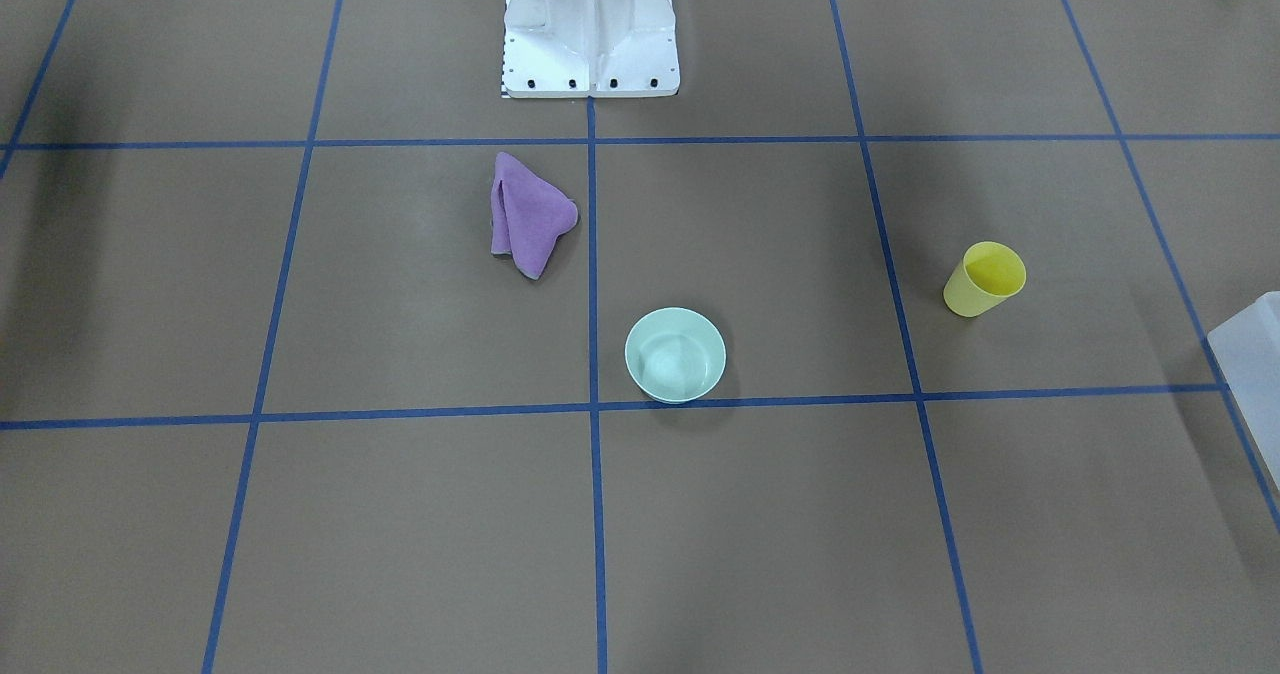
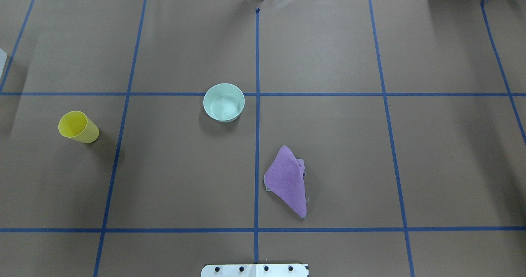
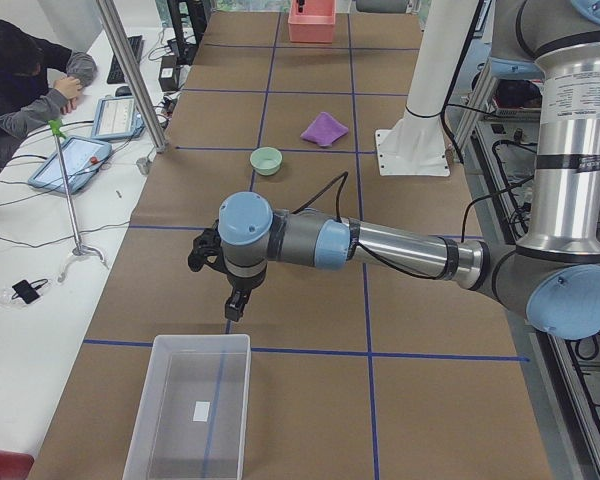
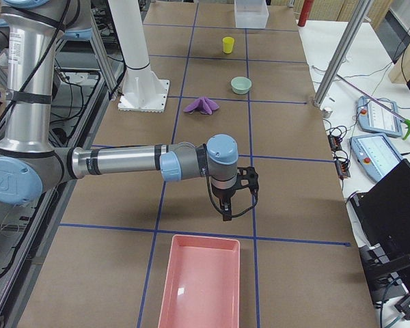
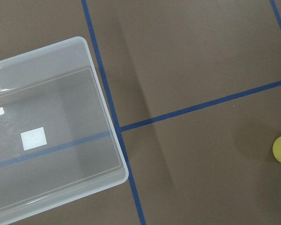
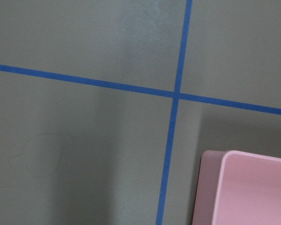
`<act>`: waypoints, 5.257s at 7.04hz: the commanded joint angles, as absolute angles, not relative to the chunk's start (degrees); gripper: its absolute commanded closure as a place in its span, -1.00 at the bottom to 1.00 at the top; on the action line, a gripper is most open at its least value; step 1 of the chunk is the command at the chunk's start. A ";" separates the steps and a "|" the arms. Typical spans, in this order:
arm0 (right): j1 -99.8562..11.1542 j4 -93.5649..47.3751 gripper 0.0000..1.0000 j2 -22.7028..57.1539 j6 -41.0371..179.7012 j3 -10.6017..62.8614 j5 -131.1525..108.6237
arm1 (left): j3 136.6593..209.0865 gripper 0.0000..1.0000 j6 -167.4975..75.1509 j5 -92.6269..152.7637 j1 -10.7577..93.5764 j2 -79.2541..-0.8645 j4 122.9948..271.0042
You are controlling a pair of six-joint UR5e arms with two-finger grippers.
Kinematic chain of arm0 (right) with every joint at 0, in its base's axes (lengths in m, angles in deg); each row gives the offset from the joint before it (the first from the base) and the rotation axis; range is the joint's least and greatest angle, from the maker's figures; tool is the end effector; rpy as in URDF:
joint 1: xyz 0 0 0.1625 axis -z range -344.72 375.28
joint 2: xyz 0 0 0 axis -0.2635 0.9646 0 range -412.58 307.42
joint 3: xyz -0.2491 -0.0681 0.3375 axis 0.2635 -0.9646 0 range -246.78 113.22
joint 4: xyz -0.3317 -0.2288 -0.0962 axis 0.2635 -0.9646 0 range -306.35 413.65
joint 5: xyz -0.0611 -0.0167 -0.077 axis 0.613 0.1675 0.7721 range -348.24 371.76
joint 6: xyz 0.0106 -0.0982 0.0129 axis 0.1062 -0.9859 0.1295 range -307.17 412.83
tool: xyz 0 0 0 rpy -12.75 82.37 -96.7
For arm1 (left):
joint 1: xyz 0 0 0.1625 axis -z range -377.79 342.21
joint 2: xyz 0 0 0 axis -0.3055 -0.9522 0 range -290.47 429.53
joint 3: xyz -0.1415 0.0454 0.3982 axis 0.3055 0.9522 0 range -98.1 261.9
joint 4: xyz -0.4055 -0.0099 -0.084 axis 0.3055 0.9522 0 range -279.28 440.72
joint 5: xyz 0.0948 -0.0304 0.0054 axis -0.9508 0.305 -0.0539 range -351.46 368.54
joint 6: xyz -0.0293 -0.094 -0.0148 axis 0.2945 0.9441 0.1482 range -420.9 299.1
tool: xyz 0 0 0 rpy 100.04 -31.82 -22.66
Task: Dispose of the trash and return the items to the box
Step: 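Move the left gripper toward the yellow cup, then grasp the yellow cup with the left gripper and carry it to the clear bin, then release the yellow cup into the clear bin and reach back with the left gripper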
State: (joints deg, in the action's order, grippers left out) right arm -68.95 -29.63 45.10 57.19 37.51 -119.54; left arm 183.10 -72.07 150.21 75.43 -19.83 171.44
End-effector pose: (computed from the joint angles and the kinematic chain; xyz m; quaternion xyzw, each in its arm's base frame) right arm 0.0223 -0.4517 0.5884 0.0771 -0.3585 -0.0524 0.9289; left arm -0.0827 -0.4868 0.5567 0.1420 0.4192 0.1048 0.8906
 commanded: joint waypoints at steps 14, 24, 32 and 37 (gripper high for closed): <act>-47.39 -28.79 -1.00 34.87 85.70 42.91 -108.83 | 177.19 -0.17 -28.12 141.78 40.31 -24.68 192.25; -46.86 -28.70 -1.00 34.78 85.79 42.73 -108.39 | 176.68 1.00 -33.87 147.84 60.21 -24.51 190.86; -45.72 -28.70 -1.00 34.26 85.79 42.03 -107.86 | 129.86 1.00 -60.49 146.88 72.85 -42.15 195.29; -45.54 -28.70 -1.00 34.25 85.79 42.12 -107.77 | 125.67 -0.97 -56.77 145.21 67.38 -43.32 205.52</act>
